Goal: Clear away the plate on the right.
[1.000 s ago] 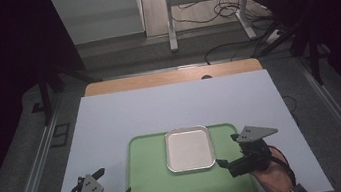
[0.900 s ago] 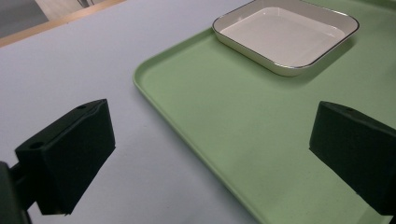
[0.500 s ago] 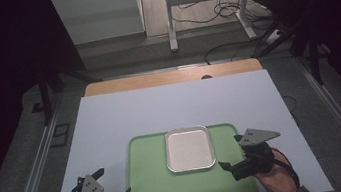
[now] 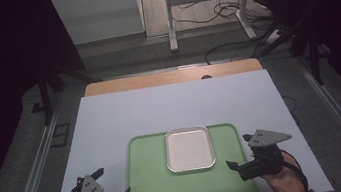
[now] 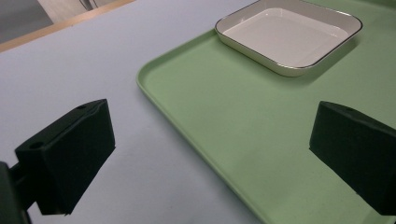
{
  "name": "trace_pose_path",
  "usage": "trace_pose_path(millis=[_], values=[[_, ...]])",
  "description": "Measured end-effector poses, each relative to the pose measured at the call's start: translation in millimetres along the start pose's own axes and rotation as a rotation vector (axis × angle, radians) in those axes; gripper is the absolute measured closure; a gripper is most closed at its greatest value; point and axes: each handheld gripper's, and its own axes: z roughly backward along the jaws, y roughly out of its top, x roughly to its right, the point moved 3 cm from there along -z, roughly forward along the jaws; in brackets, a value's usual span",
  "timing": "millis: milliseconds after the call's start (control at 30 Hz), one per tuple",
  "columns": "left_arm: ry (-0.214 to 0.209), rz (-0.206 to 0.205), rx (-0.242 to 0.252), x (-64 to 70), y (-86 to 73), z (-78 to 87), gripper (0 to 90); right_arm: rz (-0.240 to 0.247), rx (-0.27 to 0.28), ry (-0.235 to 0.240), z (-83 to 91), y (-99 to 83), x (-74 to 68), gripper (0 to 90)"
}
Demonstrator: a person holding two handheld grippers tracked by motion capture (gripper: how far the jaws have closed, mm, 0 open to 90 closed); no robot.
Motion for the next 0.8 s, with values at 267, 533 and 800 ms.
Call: trace_pose_path(millis=[267, 533, 800], values=[[0.002, 0.0, 0.001, -0.2, -0.2, 0.3, 0.0, 0.003, 0.005, -0.018, 6.3, -3.8, 2.5, 0.0], [0.003, 0.002, 0.0, 0.0, -0.8, 0.9, 0.0, -0.025, 0.01, -0.055, 17.4, -11.9, 10.7, 0.0], [0.005, 0.001, 0.0, 0.0, -1.0, 1.1, 0.0, -0.034, 0.0, -0.086, 24.6, -22.1, 17.3, 0.0]])
